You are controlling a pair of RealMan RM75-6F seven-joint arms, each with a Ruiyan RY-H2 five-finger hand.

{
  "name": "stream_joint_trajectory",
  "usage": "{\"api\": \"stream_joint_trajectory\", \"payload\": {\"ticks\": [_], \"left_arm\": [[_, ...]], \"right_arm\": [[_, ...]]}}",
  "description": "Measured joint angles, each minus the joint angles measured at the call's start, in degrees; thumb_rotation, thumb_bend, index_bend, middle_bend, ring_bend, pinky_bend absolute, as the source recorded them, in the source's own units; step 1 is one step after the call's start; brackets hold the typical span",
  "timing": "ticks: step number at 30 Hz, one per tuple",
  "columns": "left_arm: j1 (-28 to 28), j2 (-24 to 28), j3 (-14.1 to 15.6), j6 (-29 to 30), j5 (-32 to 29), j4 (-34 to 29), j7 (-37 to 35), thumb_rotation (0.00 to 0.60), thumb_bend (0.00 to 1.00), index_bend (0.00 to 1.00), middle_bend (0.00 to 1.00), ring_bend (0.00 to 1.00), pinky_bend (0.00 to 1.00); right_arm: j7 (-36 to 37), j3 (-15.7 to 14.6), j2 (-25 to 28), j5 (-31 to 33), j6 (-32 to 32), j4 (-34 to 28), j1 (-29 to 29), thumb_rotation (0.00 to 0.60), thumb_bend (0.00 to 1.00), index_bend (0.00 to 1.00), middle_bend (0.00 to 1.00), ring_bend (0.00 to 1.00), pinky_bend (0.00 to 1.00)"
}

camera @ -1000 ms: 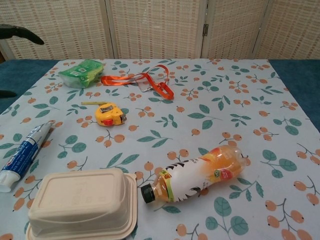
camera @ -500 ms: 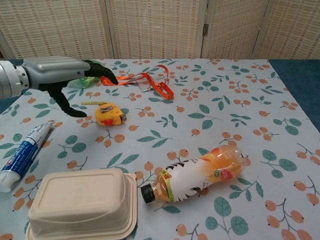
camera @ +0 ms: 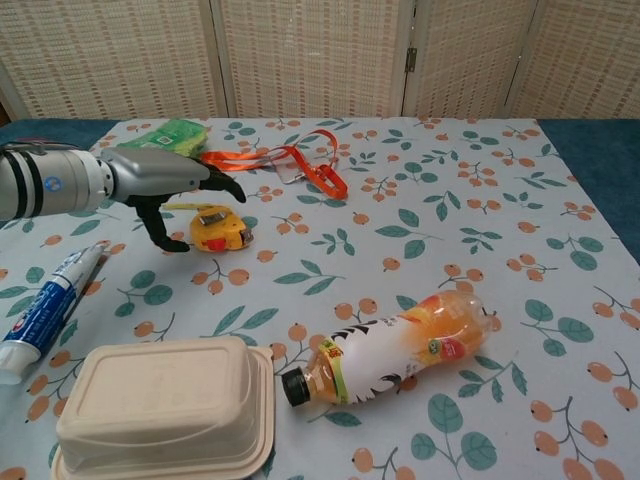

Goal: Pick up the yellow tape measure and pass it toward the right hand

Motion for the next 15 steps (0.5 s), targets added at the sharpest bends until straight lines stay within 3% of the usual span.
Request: {"api": "stream_joint_trajectory", "payload": {"ticks": [15], "left_arm": [[-2.6, -2.7, 0.8, -3.9, -8.2, 4.4, 4.4, 0.600, 0.36, 0.20, 0.12, 0.05, 0.00]], "right_arm": [[-0.5, 0.1, -0.2, 0.5, -0.3, -0.1, -0.3, 0.600, 0.36, 0.14, 0.16, 0.20, 0.09]]}}
